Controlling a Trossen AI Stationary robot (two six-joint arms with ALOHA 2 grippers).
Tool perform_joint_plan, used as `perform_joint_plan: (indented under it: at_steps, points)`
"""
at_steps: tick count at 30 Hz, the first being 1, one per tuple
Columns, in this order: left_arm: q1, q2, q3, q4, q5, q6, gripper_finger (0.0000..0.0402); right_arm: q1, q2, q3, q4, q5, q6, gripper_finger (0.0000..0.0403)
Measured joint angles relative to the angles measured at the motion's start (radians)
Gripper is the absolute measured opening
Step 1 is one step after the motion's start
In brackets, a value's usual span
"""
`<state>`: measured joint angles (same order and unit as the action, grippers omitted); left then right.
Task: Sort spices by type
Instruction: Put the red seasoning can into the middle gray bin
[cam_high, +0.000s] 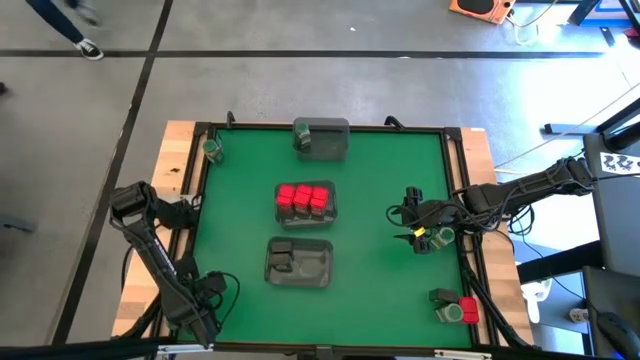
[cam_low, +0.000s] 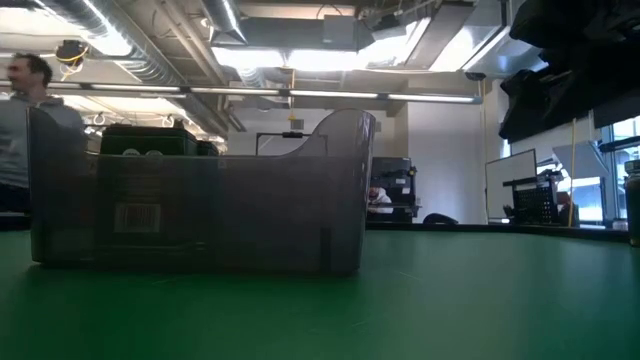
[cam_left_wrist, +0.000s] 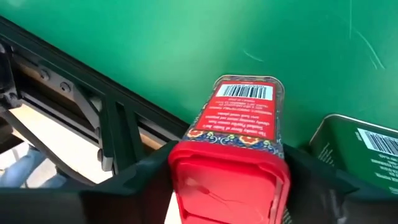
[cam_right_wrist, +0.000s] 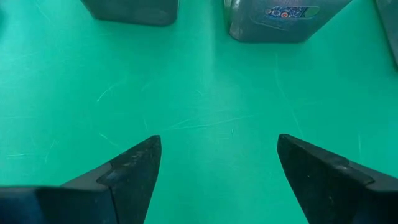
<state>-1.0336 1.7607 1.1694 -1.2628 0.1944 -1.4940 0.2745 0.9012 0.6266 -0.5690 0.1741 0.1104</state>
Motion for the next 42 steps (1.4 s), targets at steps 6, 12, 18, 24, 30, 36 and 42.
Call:
perform_joint_plan:
  at_steps: [6, 12, 18, 24, 30, 36, 42]
  points:
    - [0.021, -0.002, 0.001, -0.010, 0.006, 0.002, 0.0207, 0.000, 0.000, 0.000, 0.000, 0.000, -0.003, 0.0319]
    - [0.091, -0.033, 0.000, -0.011, -0.003, 0.011, 0.0207, 0.000, 0.000, 0.000, 0.000, 0.001, -0.009, 0.0319]
    - [0.197, -0.125, 0.000, -0.013, -0.036, 0.012, 0.0207, 0.000, 0.000, 0.000, 0.000, 0.001, -0.010, 0.0319]
    - [0.329, -0.223, 0.056, -0.074, -0.183, 0.072, 0.0212, 0.000, 0.000, 0.000, -0.001, 0.002, -0.011, 0.0319]
    - [0.475, -0.263, 0.169, -0.113, -0.415, 0.281, 0.0213, 0.000, 0.000, 0.000, -0.001, 0.002, -0.011, 0.0319]
    - [0.630, -0.264, 0.260, -0.050, -0.564, 0.578, 0.0213, 0.000, 0.000, 0.000, -0.001, 0.002, -0.011, 0.0319]
    - [0.773, -0.248, 0.272, 0.082, -0.605, 0.912, 0.0213, 0.000, 0.000, 0.000, -0.001, 0.002, -0.012, 0.0319]
